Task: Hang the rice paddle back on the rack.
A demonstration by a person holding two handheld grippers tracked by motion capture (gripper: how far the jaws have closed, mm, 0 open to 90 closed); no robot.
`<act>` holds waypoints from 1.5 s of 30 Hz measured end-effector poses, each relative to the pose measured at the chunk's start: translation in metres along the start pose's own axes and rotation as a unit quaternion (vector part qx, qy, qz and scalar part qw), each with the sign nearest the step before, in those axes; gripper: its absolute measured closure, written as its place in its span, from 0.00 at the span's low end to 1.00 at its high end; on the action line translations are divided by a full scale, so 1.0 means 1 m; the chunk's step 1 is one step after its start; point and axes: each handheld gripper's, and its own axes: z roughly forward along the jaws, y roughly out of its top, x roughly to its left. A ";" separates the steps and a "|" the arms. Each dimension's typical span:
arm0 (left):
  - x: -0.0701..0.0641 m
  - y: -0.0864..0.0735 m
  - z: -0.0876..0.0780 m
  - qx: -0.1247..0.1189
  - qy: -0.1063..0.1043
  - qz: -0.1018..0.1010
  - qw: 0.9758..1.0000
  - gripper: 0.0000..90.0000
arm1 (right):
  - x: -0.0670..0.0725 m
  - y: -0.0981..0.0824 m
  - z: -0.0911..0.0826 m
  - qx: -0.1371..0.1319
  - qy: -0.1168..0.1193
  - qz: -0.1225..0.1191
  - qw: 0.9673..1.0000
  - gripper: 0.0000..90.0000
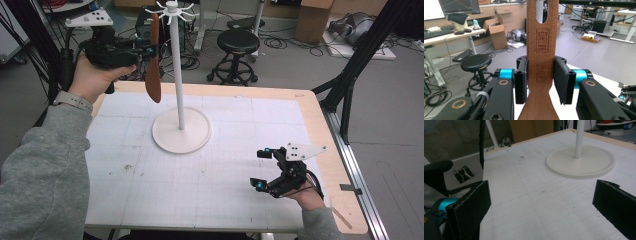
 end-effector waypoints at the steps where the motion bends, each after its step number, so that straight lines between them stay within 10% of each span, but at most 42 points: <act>1: -0.001 0.000 0.000 0.000 0.001 0.001 1.000 0.72 | 0.000 0.000 0.000 0.000 0.000 0.000 1.000 0.01; 6: -0.004 -0.002 0.002 0.017 0.036 0.027 0.999 0.55 | 0.000 0.000 0.001 0.004 0.002 -0.001 1.000 0.01; 13: -0.007 -0.019 -0.007 -0.004 0.003 0.045 0.999 0.35 | 0.001 -0.001 0.006 0.014 0.005 -0.002 1.000 0.01; 27: -0.004 -0.054 -0.030 -0.039 -0.003 -0.007 0.999 0.09 | 0.000 -0.001 0.011 0.026 0.004 -0.003 1.000 0.01; 45: -0.020 -0.081 -0.028 -0.018 -0.017 0.011 1.000 0.02 | 0.002 -0.002 0.012 0.033 0.001 -0.007 0.999 0.01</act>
